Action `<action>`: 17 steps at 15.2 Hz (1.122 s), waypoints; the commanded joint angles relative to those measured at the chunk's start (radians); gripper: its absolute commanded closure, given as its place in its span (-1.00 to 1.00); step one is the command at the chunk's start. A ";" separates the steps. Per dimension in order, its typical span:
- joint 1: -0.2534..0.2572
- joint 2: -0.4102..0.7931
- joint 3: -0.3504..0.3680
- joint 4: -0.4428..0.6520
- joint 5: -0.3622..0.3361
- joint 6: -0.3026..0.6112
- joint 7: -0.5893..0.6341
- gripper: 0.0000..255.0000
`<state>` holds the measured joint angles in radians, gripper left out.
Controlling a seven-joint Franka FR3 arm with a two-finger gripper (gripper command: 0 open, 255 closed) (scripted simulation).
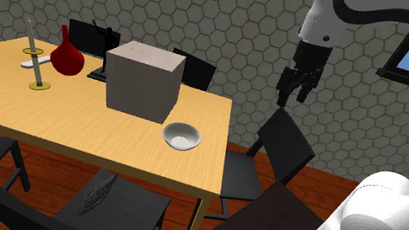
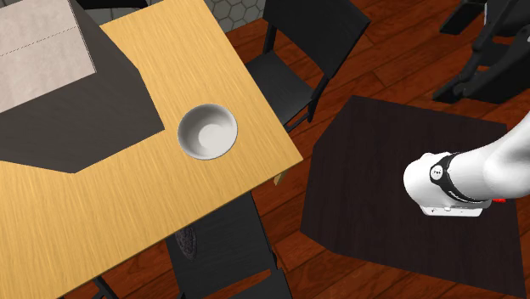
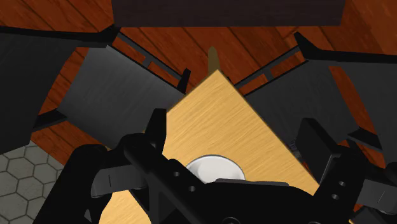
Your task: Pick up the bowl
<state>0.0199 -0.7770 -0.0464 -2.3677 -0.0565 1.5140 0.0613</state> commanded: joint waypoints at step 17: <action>0.005 0.507 0.180 0.024 -0.107 0.467 0.257 -1.00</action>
<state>0.0281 -0.3099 0.1249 -2.3537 -0.1479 1.9529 0.2996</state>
